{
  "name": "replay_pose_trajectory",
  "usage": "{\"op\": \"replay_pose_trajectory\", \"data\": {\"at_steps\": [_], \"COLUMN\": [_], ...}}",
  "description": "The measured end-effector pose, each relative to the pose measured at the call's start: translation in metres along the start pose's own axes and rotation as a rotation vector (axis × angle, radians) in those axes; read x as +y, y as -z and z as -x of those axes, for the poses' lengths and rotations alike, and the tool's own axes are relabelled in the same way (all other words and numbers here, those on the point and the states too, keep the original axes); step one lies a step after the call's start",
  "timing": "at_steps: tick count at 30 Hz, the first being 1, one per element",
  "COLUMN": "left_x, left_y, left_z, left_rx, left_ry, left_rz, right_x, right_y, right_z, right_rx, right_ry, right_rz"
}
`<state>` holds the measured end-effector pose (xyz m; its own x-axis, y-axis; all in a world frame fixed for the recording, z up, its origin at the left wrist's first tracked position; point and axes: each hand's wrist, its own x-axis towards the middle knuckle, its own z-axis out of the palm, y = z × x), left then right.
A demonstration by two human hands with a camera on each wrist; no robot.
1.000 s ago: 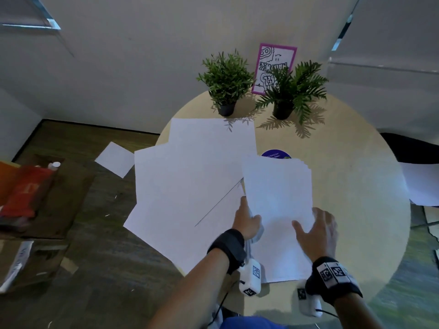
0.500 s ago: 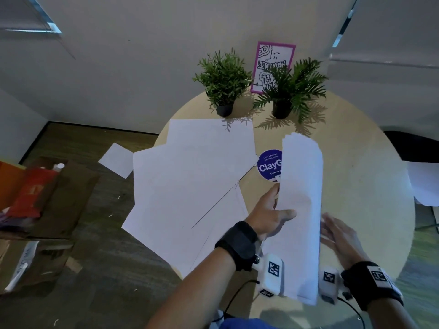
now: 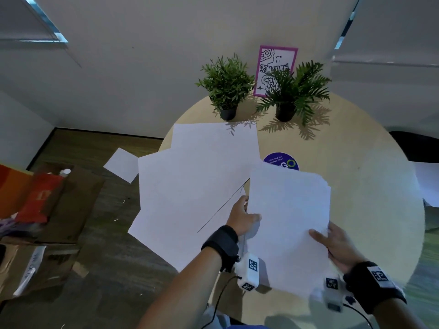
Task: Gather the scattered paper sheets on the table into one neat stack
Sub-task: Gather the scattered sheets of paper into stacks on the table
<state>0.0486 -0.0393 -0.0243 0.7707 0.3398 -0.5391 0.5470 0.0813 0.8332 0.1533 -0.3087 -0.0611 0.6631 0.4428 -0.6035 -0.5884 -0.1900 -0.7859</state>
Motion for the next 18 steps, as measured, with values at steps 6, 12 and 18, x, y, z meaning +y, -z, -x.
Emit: {"op": "replay_pose_trajectory", "data": {"at_steps": [6,12,18], "left_x": [-0.018,-0.001,0.009], "left_y": [0.021,0.103,0.173], "left_z": [-0.003,-0.023,-0.054], "left_rx": [-0.051,0.265,0.419], "left_ry": [0.064,-0.002,0.17], "left_rz": [-0.254,-0.396,-0.643], "right_x": [0.001,-0.027,-0.041], "right_y": [-0.01,-0.043,-0.052], "right_z": [-0.015,-0.012,-0.019], "right_rx": [0.308,0.455,0.47], "right_ry": [-0.025,-0.205,-0.3], "right_rz": [0.648,0.922,1.038]}}
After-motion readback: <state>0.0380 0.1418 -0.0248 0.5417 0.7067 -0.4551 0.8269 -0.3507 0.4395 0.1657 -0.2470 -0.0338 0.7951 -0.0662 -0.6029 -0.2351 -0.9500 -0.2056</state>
